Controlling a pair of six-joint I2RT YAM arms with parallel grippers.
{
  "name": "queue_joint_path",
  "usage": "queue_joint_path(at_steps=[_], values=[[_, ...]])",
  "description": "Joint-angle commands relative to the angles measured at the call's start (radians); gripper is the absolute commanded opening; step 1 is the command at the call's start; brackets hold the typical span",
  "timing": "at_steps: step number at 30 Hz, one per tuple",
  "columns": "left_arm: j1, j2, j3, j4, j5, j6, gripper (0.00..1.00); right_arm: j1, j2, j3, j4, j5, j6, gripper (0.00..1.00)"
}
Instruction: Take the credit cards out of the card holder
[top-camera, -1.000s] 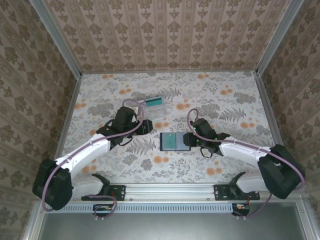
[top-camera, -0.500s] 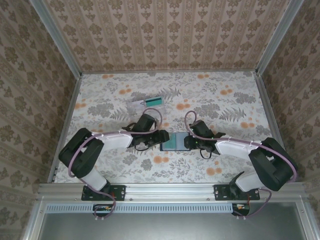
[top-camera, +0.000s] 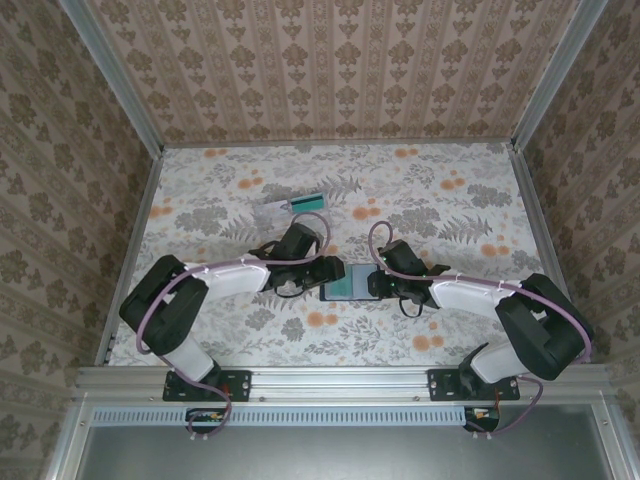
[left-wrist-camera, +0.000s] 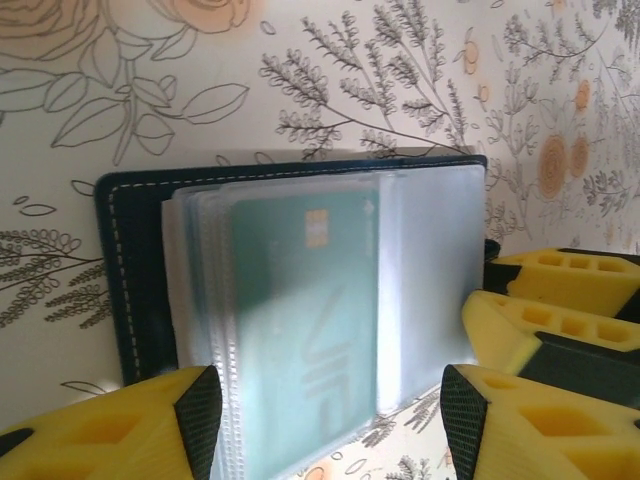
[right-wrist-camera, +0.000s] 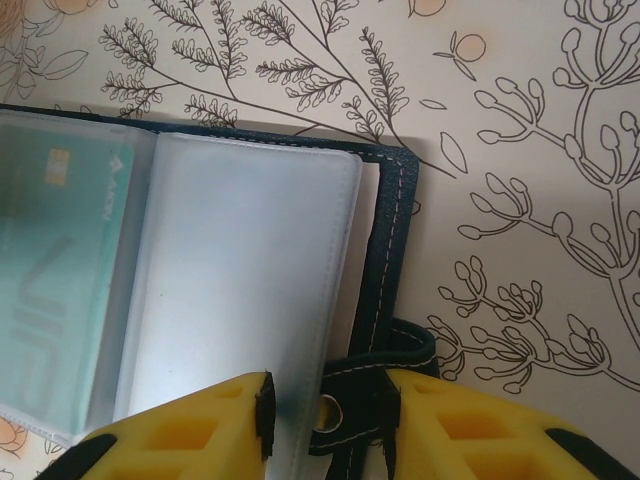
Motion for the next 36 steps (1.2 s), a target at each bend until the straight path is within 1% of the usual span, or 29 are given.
queue_joint_path(at_steps=[1,3,4,6,8,12,18,29,36], values=[[-0.009,-0.044,0.042,-0.074,-0.037,0.031,0.63,0.008,0.026,-0.007,-0.005,-0.028,0.021,0.37],[-0.011,-0.058,0.041,-0.083,-0.065,0.03,0.63,0.008,0.027,-0.007,-0.006,-0.028,0.021,0.37],[-0.014,-0.057,0.037,-0.063,-0.061,0.027,0.63,0.008,0.027,-0.008,-0.005,-0.03,0.022,0.37],[-0.019,-0.035,0.043,-0.028,-0.024,0.02,0.63,0.008,0.026,-0.007,-0.005,-0.029,0.024,0.37],[-0.025,-0.002,0.064,-0.028,-0.002,0.02,0.63,0.008,0.025,-0.007,-0.005,-0.03,0.023,0.37],[-0.029,0.043,0.069,-0.001,0.018,0.008,0.63,0.008,0.022,-0.009,-0.006,-0.03,0.024,0.37],[-0.03,0.06,0.062,-0.024,-0.004,0.009,0.63,0.008,0.019,-0.01,-0.005,-0.03,0.024,0.37],[-0.024,0.019,0.064,-0.095,-0.063,0.039,0.63,0.008,0.02,-0.01,-0.003,-0.029,0.024,0.37],[-0.025,0.073,0.074,-0.078,-0.018,0.03,0.63,0.008,0.022,-0.01,-0.001,-0.029,0.026,0.37]])
